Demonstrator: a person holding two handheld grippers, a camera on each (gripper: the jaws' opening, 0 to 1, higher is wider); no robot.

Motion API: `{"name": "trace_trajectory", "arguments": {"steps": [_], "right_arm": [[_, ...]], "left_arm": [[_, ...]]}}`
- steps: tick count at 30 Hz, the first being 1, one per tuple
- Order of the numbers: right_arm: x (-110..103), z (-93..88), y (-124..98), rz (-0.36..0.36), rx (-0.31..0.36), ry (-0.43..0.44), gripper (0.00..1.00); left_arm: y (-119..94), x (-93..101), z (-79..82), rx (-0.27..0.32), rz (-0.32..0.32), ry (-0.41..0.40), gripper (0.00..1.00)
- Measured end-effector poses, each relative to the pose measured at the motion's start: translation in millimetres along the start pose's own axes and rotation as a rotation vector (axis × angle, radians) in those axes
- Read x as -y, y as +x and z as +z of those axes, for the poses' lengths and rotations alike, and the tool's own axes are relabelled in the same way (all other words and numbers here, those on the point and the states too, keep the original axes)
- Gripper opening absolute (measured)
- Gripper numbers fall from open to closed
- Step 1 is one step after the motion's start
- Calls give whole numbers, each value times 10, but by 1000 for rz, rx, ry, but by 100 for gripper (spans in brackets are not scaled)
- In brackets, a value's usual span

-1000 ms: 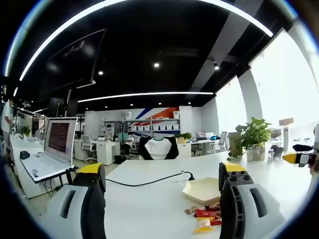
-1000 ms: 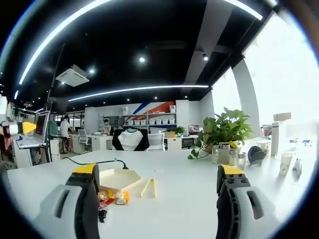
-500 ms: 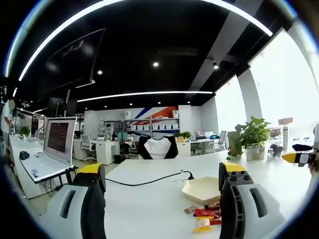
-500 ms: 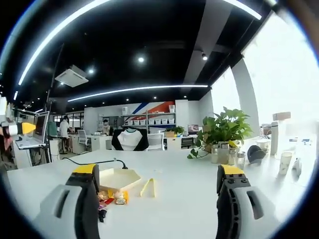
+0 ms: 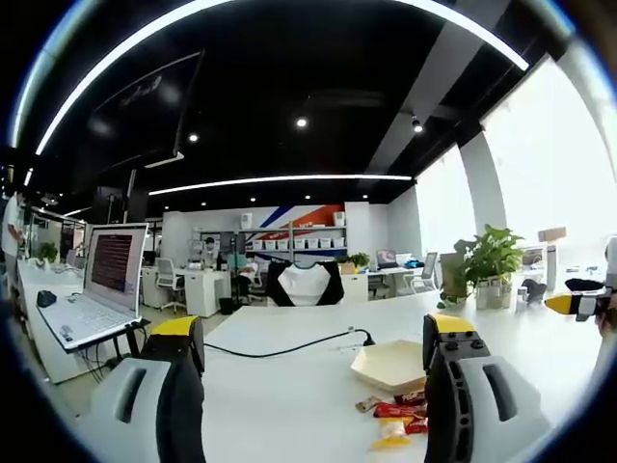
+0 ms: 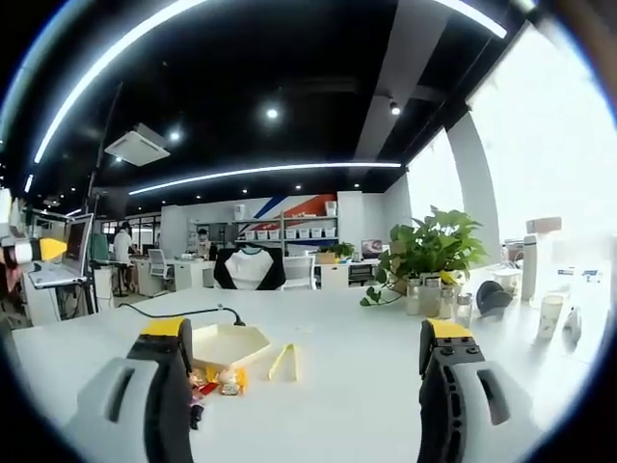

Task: Place the target food into the container with the food tongs after gripping and lifting it, then release it inside without dropping or visibly crushing the food.

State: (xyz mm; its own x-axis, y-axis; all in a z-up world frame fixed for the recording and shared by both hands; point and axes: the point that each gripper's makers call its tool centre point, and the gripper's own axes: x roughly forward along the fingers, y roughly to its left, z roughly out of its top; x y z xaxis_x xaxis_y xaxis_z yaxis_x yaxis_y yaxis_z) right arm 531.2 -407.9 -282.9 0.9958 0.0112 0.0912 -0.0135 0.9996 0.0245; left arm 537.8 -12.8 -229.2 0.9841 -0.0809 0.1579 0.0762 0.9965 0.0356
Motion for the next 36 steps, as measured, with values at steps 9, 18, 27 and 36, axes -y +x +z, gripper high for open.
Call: {"name": "trace_trajectory", "arguments": {"steps": [9,18,27,36], "right_arm": [[-24,4,-5,6,-6,-4,100],[-10,0,-42,-3,-11,6,100],[-6,92,-14,-8,-4,-3,100],[-36,133,58,-3,-4,-3,100]], "left_arm": [[-2,43,0,-6,-10,2,100],[122,266,35,-6,-63,-15,99],[291,519,11,-10,-145,-5,99],[519,1000,-190,-37,-273,-36,96]]}}
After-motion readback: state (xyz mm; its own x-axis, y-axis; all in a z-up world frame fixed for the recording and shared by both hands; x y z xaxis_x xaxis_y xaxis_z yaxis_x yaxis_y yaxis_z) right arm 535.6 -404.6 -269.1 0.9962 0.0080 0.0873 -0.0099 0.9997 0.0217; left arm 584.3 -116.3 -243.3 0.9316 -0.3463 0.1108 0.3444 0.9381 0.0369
